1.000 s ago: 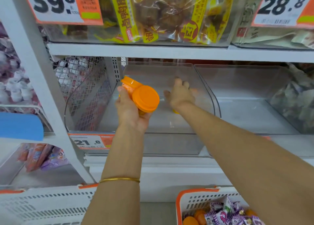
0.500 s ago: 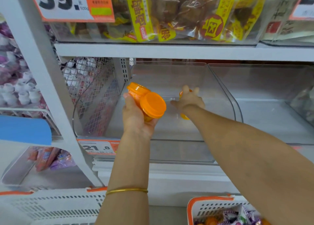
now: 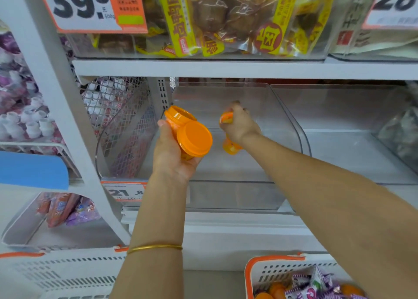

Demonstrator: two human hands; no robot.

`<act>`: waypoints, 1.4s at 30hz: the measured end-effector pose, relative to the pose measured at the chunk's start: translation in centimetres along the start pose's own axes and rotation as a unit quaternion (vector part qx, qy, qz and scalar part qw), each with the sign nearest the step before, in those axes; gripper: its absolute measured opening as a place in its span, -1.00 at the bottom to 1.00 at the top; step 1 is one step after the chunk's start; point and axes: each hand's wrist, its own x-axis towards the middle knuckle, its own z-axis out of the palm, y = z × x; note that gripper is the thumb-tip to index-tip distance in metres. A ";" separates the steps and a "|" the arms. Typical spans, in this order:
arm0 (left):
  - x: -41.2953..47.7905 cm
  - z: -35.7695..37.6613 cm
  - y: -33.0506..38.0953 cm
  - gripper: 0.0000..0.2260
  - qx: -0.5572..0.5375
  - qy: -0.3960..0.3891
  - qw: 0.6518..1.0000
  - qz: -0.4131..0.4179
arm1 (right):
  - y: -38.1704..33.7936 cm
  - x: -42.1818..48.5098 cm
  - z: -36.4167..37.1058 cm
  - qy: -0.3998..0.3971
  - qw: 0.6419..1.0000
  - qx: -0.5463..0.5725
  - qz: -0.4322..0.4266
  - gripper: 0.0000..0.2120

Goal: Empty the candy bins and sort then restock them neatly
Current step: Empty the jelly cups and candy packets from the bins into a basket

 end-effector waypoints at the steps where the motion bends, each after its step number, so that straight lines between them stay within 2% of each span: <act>1: -0.3 0.1 0.1 -0.62 0.012 -0.008 1.000 0.001 | -0.8 -0.6 -0.9 0.004 0.999 0.053 -0.003 -0.63; 3: -1.2 0.2 0.3 -0.63 0.040 -0.027 0.999 0.007 | -2.2 -2.6 -3.1 0.005 0.986 0.164 -0.025 -0.55; 5: -2.7 0.5 0.2 -0.63 0.064 -0.054 0.996 0.009 | -2.8 -6.4 -6.0 0.005 0.969 0.240 -0.058 -0.61; 8: -5.8 0.7 -0.7 -0.63 0.104 -0.111 0.988 -0.004 | -1.9 -13.3 -10.7 0.007 0.949 0.290 -0.122 -0.69; 11: -9.2 1.3 -2.5 -0.64 0.195 -0.176 0.964 -0.038 | 0.7 -19.6 -14.6 -0.009 0.938 0.318 -0.136 -0.70; 15: -12.3 2.8 -6.6 -0.71 0.340 -0.235 0.905 -0.099 | 7.0 -25.6 -17.1 -0.031 0.934 0.354 -0.043 -0.71; 19: -13.6 3.4 -15.6 -0.78 0.458 -0.267 0.833 -0.157 | 17.1 -29.1 -15.4 -0.035 0.936 0.322 0.135 -0.72; 22: -13.5 1.4 -24.7 -0.60 0.582 -0.258 0.748 -0.186 | 25.0 -31.6 -11.9 -0.029 0.913 0.302 0.272 -0.64; 24: -14.1 -0.3 -29.0 -0.55 0.636 -0.225 0.716 -0.179 | 28.2 -33.3 -9.9 -0.019 0.901 0.267 0.341 -0.53; 26: -14.6 -1.5 -32.3 -0.55 0.619 -0.202 0.730 -0.206 | 30.2 -34.5 -8.5 -0.022 0.895 0.234 0.380 -0.48; 30: -15.1 -1.4 -35.5 -0.58 0.597 -0.192 0.749 -0.215 | 32.8 -36.0 -6.7 -0.032 0.896 0.205 0.392 -0.48; 34: -15.5 -1.1 -36.6 -0.77 0.552 -0.227 0.754 -0.275 | 34.0 -36.1 -6.4 -0.032 0.887 0.203 0.413 -0.49; 36: -15.4 -1.3 -36.4 -0.66 0.537 -0.238 0.750 -0.304 | 34.2 -36.0 -6.5 -0.032 0.878 0.220 0.424 -0.50; 38: -15.2 -1.4 -35.6 -0.61 0.568 -0.255 0.736 -0.265 | 34.4 -35.9 -6.7 -0.042 0.886 0.200 0.416 -0.51; 39: -15.1 -1.5 -34.9 -0.61 0.598 -0.257 0.727 -0.219 | 34.2 -35.9 -6.8 -0.043 0.895 0.179 0.407 -0.51; 42: -14.2 -2.6 -32.3 -0.64 0.642 -0.224 0.729 -0.079 | 33.2 -35.8 -7.1 -0.028 0.932 0.111 0.345 -0.52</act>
